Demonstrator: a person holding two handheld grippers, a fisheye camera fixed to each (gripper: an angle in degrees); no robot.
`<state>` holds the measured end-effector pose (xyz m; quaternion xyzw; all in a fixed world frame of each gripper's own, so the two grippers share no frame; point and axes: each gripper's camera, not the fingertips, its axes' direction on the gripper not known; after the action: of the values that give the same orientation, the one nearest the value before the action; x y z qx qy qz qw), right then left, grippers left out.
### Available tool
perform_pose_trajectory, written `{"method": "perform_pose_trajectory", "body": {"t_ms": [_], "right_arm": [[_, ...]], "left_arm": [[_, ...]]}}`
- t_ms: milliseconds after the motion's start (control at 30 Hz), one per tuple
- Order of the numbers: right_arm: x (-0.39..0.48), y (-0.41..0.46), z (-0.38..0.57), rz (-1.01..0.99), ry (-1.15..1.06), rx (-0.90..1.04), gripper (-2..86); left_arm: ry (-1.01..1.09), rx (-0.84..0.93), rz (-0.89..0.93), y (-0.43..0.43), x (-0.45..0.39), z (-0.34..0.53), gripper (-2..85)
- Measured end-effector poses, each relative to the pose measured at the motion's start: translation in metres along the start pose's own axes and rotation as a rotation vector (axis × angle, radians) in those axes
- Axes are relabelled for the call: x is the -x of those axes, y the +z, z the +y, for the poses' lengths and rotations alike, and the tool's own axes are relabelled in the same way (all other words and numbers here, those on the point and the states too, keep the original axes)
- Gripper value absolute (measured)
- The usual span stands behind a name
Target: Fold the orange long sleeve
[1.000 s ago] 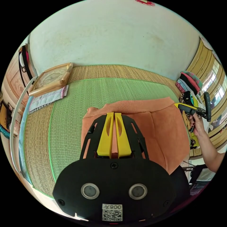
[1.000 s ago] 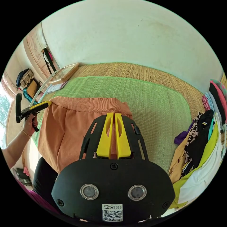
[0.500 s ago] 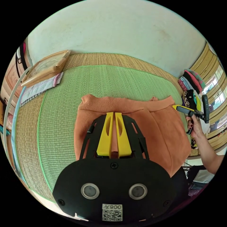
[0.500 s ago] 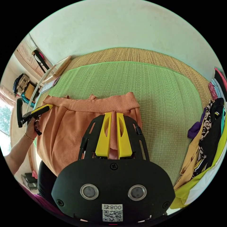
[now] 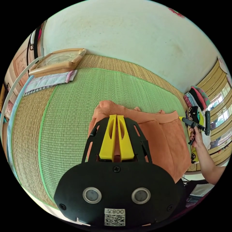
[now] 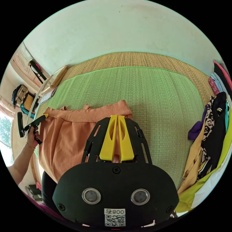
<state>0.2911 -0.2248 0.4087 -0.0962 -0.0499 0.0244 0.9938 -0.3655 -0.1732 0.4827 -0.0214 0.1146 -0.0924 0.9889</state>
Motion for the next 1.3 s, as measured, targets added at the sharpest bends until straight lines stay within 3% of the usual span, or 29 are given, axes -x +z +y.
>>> {"method": "perform_pose_trajectory", "body": {"t_ms": [100, 267, 400, 533, 633, 767, 933, 1133, 1300], "right_arm": [[-0.013, 0.019, -0.001, -0.015, 0.030, 0.076, 0.3], [-0.001, -0.014, 0.004, -0.093, 0.006, -0.031, 0.2], [0.043, -0.007, 0.000, -0.141, -0.101, -0.029, 0.2], [0.069, 0.044, -0.012, -0.126, -0.157, 0.137, 0.1], [0.067, 0.045, -0.014, -0.130, -0.144, 0.140, 0.0], [0.068, 0.013, 0.000, -0.210, -0.177, 0.078, 0.1], [0.108, -0.029, 0.067, -0.354, -0.315, 0.113, 0.3], [0.144, -0.011, 0.124, -0.274, -0.395, 0.215, 0.3], [0.146, -0.004, 0.112, -0.282, -0.359, 0.244, 0.2]], "left_arm": [[-0.035, 0.061, 0.004, 0.012, 0.015, 0.003, 0.2], [-0.022, -0.041, 0.073, -0.014, 0.018, 0.010, 0.2], [-0.045, 0.026, 0.050, 0.000, 0.030, 0.016, 0.2], [-0.074, 0.056, 0.075, 0.004, 0.045, 0.020, 0.2], [-0.069, 0.017, 0.133, -0.017, 0.053, 0.028, 0.4], [-0.081, -0.037, 0.256, -0.061, 0.074, 0.073, 0.9], [-0.118, 0.030, 0.282, -0.099, 0.091, 0.153, 2.1], [-0.145, 0.146, 0.360, -0.105, 0.085, 0.224, 2.1], [-0.061, 0.168, 0.388, -0.100, 0.057, 0.237, 0.7]]}}
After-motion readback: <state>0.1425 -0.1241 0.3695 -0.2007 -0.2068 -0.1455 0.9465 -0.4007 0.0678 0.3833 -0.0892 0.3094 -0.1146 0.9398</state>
